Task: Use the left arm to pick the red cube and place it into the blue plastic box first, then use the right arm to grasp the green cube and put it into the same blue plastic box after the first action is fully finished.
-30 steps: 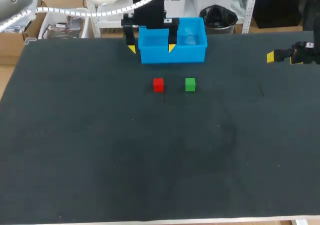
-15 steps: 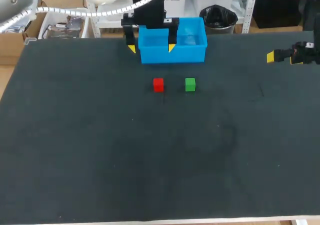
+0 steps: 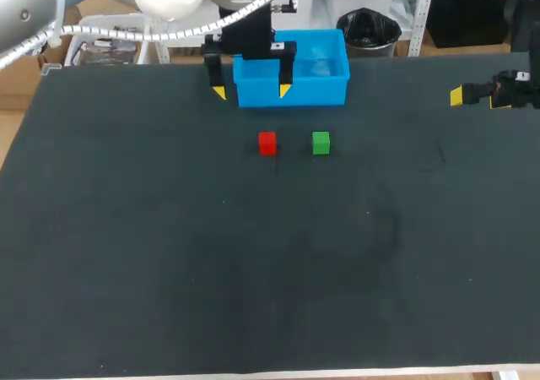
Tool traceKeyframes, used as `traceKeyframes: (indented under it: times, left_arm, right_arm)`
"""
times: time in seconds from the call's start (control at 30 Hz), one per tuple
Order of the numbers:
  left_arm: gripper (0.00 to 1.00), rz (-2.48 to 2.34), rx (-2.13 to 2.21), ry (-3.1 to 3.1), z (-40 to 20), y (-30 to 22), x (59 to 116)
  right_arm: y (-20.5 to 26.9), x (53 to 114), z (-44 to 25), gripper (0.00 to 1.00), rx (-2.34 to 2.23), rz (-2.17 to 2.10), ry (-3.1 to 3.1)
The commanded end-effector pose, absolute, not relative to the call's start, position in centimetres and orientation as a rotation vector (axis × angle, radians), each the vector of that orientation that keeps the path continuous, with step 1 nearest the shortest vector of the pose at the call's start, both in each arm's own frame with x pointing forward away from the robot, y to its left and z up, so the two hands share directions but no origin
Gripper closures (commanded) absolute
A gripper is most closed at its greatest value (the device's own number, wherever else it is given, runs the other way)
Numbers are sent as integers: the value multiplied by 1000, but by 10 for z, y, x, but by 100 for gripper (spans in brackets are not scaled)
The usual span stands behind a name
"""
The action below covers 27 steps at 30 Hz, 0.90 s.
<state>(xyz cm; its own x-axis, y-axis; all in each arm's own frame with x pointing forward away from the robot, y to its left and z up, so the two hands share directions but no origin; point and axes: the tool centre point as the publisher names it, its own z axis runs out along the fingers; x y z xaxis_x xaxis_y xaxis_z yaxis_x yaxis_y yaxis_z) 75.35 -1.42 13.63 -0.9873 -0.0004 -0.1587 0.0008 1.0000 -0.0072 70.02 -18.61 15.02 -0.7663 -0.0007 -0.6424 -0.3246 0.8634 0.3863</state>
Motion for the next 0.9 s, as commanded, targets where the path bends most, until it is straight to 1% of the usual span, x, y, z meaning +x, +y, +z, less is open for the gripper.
traceKeyframes:
  times: [0.03, 0.67, 0.9]
  left_arm:
    - [0, -45, 17, 2990, 126, -15, 759]
    - [0, -21, 65, 3028, 79, -29, 771]
    - [0, -24, 45, 3048, 62, -27, 774]
  right_arm:
    - [-186, 700, 150, 0, -234, 642, 2373]
    - [-186, 700, 150, 0, -234, 642, 2373]
    - [-186, 700, 150, 0, -234, 642, 2373]
